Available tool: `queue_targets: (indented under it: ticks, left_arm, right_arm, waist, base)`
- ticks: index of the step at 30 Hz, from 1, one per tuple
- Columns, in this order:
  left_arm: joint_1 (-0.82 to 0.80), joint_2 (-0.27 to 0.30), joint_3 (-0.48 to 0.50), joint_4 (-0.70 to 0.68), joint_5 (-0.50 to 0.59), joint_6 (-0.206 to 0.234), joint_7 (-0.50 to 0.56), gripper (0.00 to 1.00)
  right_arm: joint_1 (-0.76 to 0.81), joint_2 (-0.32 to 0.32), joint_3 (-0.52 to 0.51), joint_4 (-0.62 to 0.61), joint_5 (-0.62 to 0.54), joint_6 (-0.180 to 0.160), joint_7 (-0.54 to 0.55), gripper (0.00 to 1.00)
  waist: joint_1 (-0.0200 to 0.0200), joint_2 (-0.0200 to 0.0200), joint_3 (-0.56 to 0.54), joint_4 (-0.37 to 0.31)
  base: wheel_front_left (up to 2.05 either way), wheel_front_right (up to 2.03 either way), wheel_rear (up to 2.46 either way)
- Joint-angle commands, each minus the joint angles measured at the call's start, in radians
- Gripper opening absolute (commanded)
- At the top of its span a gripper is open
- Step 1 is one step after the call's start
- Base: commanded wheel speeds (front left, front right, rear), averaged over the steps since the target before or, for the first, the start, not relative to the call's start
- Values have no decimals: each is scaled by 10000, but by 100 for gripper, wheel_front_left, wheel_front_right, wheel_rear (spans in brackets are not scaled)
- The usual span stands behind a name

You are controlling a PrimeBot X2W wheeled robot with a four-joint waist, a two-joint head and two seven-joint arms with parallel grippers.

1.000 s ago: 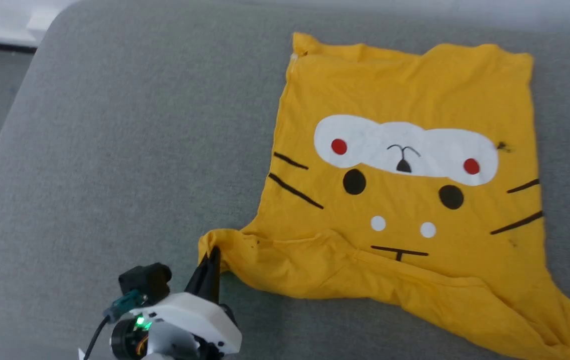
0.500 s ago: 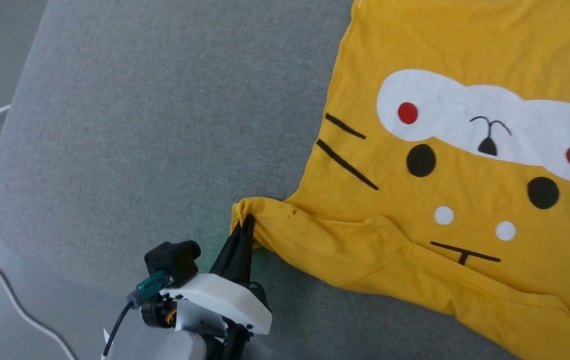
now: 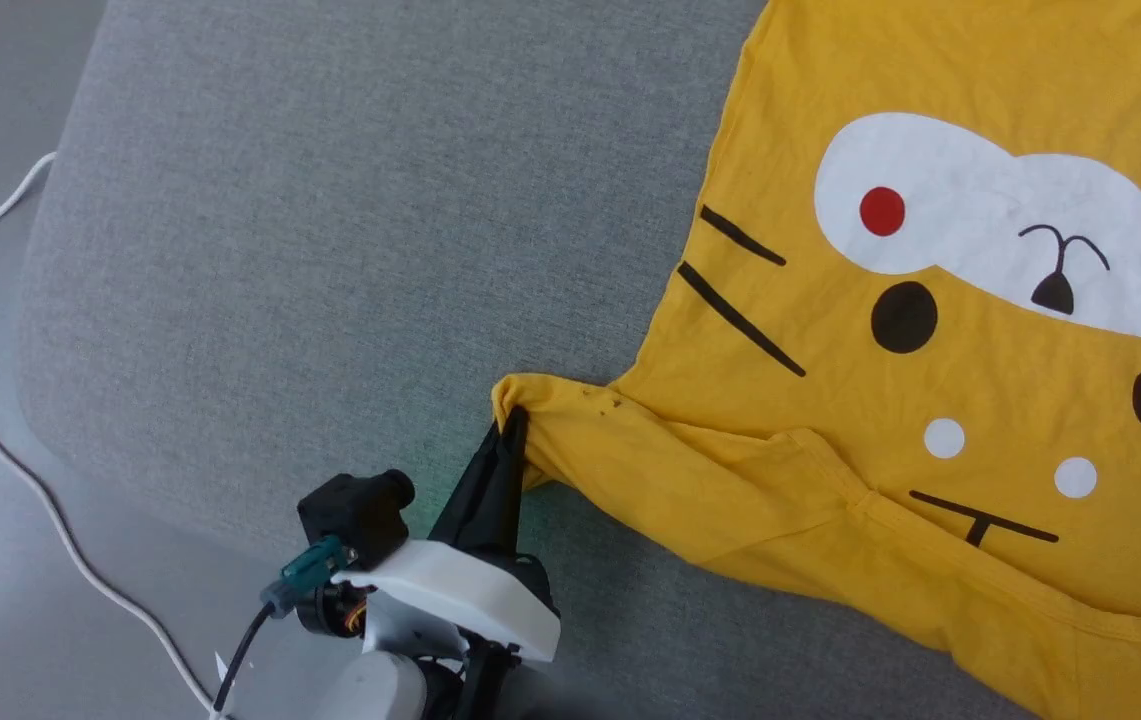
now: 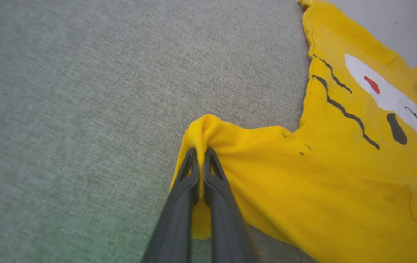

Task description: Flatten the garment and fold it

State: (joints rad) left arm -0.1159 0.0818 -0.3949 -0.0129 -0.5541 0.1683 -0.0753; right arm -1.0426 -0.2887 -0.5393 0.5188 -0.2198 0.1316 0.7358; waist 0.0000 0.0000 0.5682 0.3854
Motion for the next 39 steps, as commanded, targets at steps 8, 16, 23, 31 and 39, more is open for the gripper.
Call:
queue_targets:
  ticks: [8,16,23,31,39]
  left_arm:
    - [70,360,206,266,17,179,115,0]
    - [467,619,269,259,-120,291,432,0]
    - [914,804,292,286,-242,406,650,0]
    - [1256,967,383,154,-392,477,742,0]
    - [1284,997,319,141,-459,464,818,0]
  right_arm:
    - [2011,-187,771,-615,1039,-9,-3780,0]
    - [4249,287,276,-739,1920,-9,-6435,0]
    - [6907,1119,-1041,-1608,2409,-9,-6072,0]
    - [9363,2282,-1879,-3069,3207,-9,-3329,0]
    - [10464,2380,-1875,-2936,3989,-9,-827,0]
  waist:
    - [0,0,-1371,-505]
    - [0,0,-2715,-1107]
    - [0,0,-3664,-1473]
    - [0,0,-4031,-1874]
    - [0,0,-4168,-2057]
  base:
    - [0,0,0]
    - [0,0,0]
    - [0,0,0]
    - [0,0,0]
    - [0,0,0]
